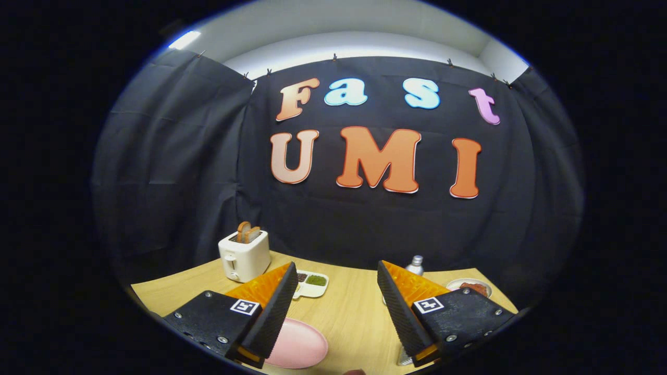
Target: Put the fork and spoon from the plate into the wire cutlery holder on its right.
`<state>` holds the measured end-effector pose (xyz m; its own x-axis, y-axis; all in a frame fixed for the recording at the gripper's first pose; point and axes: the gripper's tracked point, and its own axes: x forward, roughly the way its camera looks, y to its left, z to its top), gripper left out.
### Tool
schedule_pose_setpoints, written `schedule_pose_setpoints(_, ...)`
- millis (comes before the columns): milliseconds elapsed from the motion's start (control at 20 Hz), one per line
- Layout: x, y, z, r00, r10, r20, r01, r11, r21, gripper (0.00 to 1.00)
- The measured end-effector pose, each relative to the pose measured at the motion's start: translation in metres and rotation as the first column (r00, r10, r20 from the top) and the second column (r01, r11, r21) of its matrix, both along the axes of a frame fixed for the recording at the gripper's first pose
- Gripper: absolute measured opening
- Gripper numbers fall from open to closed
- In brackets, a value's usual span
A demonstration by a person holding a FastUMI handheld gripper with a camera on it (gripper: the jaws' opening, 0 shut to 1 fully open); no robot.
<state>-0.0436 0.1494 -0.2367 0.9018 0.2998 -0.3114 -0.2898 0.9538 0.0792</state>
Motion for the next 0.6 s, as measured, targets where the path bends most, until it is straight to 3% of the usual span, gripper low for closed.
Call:
schedule_pose_setpoints(100,-0.010,0.026,-0.027,0.995,0.050,-0.082,-0.050,0.999,0.000,0.94)
schedule_pose_setpoints(250,-0.034,0.059,-0.081,0.961,0.121,-0.248,-0.133,0.991,-0.031,0.98)
schedule_pose_setpoints(450,-0.062,0.092,-0.130,0.924,0.139,-0.357,-0.169,0.984,-0.054,0.98)
schedule_pose_setpoints(600,-0.088,0.108,-0.168,0.873,0.126,-0.472,-0.186,0.979,-0.082,0.98)
